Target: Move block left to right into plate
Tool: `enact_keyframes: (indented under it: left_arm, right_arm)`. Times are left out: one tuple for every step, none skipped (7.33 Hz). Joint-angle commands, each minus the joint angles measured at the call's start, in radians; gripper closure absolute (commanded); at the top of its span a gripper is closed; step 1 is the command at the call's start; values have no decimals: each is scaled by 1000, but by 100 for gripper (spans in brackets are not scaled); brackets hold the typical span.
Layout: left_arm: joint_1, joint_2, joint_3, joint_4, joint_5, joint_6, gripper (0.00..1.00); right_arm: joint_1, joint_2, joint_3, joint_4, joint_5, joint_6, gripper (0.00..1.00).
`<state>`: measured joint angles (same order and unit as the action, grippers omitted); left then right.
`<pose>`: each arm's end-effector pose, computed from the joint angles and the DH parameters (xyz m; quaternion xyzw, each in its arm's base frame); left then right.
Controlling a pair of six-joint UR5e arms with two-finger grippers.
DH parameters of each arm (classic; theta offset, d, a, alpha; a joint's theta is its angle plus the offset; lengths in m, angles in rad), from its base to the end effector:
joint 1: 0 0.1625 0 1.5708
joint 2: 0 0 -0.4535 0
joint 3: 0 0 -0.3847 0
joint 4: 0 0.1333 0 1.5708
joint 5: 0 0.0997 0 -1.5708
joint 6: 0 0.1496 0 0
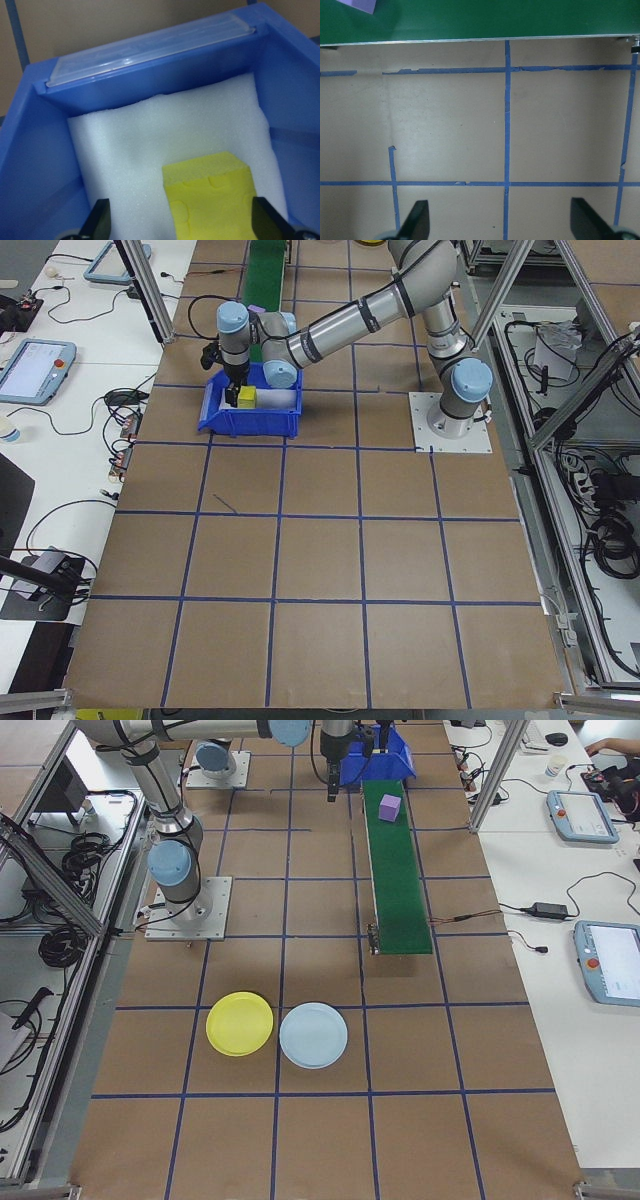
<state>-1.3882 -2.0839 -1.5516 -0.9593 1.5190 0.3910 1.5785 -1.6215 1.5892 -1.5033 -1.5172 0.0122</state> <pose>-0.0156 -0.6922 0.2386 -0.1053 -0.9924 0.0637 0.0082 0.1448 -0.4548 0.4750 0.0027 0.9995 0.0179 0.0266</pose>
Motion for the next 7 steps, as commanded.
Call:
enact_keyframes:
  left_arm:
    - [0, 2, 8, -9, -11, -8, 0]
    - [-2, 2, 5, -12, -17, -8, 0]
    - [-2, -4, -8, -12, -58, -8, 0]
    - [-3, -8, -21, -15, -75, -9, 0]
    - [-2, -10, -25, -15, -76, -6, 0]
    - [-2, -22, -25, -1, -72, 3, 3]
    - [-2, -44, -24, 34, -71, 17, 21]
  right_arm:
    - [0, 0, 0, 0, 2, 0, 0]
    - [0, 0, 0, 0, 2, 0, 0]
    - [0, 0, 0, 0, 0, 0, 0]
    - [0, 0, 0, 0, 0, 0, 0]
    - [0, 2, 2, 0, 0, 0, 0]
    - [0, 2, 5, 0, 0, 0, 0]
    - [0, 2, 6, 0, 0, 0, 0]
